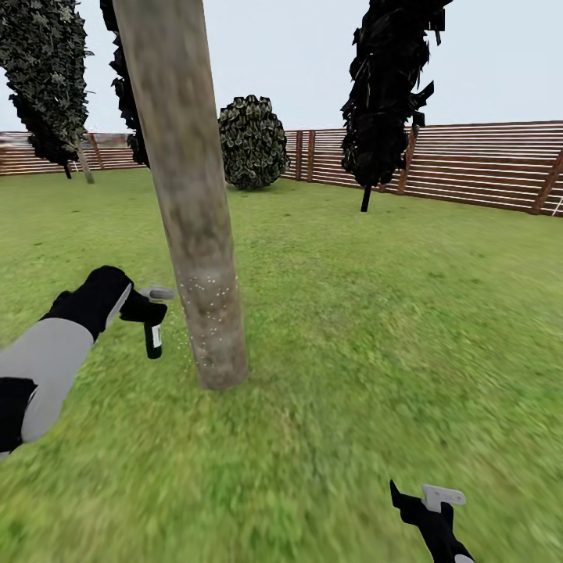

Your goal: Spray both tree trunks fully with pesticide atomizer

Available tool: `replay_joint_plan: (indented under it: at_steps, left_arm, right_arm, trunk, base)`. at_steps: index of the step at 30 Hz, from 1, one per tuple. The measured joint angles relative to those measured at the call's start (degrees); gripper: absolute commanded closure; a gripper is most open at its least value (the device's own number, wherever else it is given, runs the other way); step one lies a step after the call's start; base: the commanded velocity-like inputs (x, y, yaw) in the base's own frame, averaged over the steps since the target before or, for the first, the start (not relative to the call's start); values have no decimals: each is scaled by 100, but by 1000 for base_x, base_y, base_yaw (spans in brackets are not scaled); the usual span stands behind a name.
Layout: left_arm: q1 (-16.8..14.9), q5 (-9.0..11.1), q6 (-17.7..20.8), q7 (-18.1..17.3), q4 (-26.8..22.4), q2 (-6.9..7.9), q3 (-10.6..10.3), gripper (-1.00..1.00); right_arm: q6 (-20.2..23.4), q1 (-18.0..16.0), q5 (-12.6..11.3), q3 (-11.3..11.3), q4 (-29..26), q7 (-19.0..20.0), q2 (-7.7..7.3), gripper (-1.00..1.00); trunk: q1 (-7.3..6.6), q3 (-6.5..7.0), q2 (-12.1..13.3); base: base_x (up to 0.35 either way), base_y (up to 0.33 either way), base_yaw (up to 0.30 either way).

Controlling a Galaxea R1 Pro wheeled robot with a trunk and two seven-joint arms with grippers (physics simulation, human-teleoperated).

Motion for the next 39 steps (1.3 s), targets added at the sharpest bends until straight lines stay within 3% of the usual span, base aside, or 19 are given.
replay_joint_plan:
  at_steps: [3, 7, 10, 11, 12, 15, 17, 19, 21, 22, 31, 39]
  left_arm:
    - [506, 58, -189, 667, -39, -71, 54, 100]
    - [963, 122, -755, 910, 4, -125, 121, 100]
    - [1350, 320, -1198, 1021, 30, -250, 474, 100]
    - [1551, 434, -1463, 1132, 27, -341, 665, 100]
    - [1676, 432, -1559, 1172, 34, -419, 718, 100]
    - [1941, 442, -1648, 1439, 38, -654, 830, 100]
    - [2115, 615, -1679, 1879, 58, -871, 1111, 100]
    - [2260, 689, -1811, 2116, 63, -930, 1273, 100]
    - [2581, 764, -2369, 2354, 65, -963, 1390, 100]
    - [2680, 787, -2456, 2376, 67, -977, 1397, 100]
    - [2797, 790, -2468, 2388, 63, -1082, 1396, 100]
    - [2811, 744, -2087, 2388, 56, -1151, 1386, 100]
  right_arm:
    - [0, 0, 0, 0, 0, 0, 0, -100]
    - [0, 0, 0, 0, 0, 0, 0, -100]
    - [0, 0, 0, 4, 0, 0, 0, -100]
    - [0, 0, 0, 2, 0, 0, 0, -100]
    - [0, 0, 0, 1, 0, 0, 0, -100]
    - [0, 0, 0, 6, 0, 7, 0, -100]
    - [0, 0, 0, 2, -4, 8, 0, -100]
    - [0, 0, 0, 5, -7, 9, 1, -100]
    - [0, 0, 0, 8, -7, 14, 5, -100]
    - [0, 0, 0, 9, -8, 16, 7, -100]
    - [0, 0, -8, 9, 0, 4, 25, -100]
    - [0, 0, -9, 9, 0, 0, 26, -100]
  trunk:
    - [0, 0, 0]
    - [0, 0, 0]
    - [0, 0, 0]
    - [0, 0, 0]
    - [0, 0, 0]
    - [0, 0, 0]
    - [0, 0, 0]
    - [0, 0, 0]
    - [0, 0, 0]
    - [0, 0, 0]
    - [-1, 1, -1]
    - [-1, 1, 0]
  base:
    - [0, 0, 0]
    - [0, 0, 0]
    - [0, 0, 0]
    - [0, 0, 0]
    - [0, 0, 0]
    - [0, 0, 0]
    - [0, 0, 0]
    - [0, 0, 0]
    - [0, 0, 0]
    - [0, 0, 0]
    - [188, -70, 38]
    - [216, -196, 128]
